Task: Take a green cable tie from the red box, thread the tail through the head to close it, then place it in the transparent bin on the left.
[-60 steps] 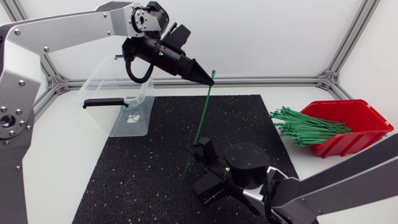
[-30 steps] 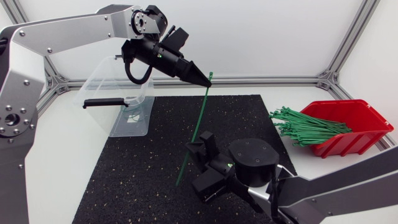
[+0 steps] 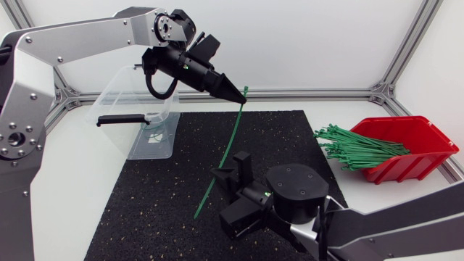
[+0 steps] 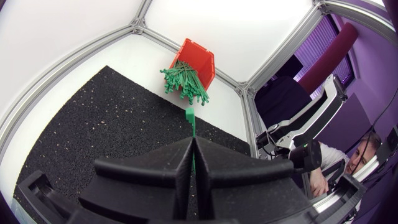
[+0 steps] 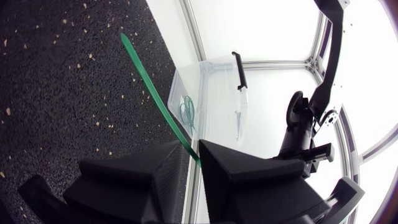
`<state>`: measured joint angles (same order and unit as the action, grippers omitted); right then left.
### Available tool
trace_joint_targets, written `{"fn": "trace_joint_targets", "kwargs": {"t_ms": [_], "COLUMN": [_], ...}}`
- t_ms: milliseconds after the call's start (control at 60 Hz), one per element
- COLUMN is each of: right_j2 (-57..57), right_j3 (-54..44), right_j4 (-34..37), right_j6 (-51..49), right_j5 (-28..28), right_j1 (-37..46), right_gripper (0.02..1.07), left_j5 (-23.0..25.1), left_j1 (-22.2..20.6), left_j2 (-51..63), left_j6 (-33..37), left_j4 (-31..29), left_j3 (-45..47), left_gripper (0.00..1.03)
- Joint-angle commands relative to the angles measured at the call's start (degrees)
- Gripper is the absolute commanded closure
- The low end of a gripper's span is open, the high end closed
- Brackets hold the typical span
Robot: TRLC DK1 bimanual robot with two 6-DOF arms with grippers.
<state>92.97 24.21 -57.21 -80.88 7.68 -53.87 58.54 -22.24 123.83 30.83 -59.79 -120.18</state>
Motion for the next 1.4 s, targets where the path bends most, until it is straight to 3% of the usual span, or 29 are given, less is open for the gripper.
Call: {"fn": "trace_joint_targets", "kwargs": {"t_ms": [0,117,217,317,533,650,867,1050,1383], "right_j2": [-1.2,-0.9,-1.7,-3.5,-4.5,-5.2,-9.9,-12.5,-14.8], "right_j3": [0.1,0.2,1.4,2.2,3.1,4.7,9.0,11.2,10.2], "right_j4": [0.0,1.4,6.9,9.5,9.7,13.9,25.8,36.2,37.1], "right_j6": [3.8,5.9,9.3,12.2,15.1,18.7,28.1,33.3,38.3], "right_j5": [0.0,0.4,0.5,-0.2,0.4,0.2,-3.2,-6.5,-7.6], "right_j1": [-0.5,-1.1,-1.2,-1.2,-1.6,-1.7,-0.6,1.0,1.5], "right_gripper": [0.83,0.84,0.87,1.02,1.02,1.02,1.02,1.02,1.02], "left_j5": [1.1,1.2,1.3,1.6,1.6,2.0,3.5,3.9,4.6], "left_j1": [-0.1,-0.1,-0.1,-0.2,-0.2,-0.1,1.6,2.6,3.4], "left_j2": [1.7,1.7,1.4,1.2,0.4,-1.8,-8.1,-14.8,-18.2], "left_j6": [2.0,3.3,4.2,4.9,5.4,7.2,7.9,7.9,8.5], "left_j4": [-1.3,-2.6,-3.5,-4.2,-4.3,-3.8,3.2,12.9,14.0], "left_j3": [-1.4,-1.4,-1.4,-1.4,-0.6,1.9,10.9,22.2,26.8], "left_gripper": [1.0,1.0,1.0,1.0,1.0,1.0,1.0,1.0,1.0]}}
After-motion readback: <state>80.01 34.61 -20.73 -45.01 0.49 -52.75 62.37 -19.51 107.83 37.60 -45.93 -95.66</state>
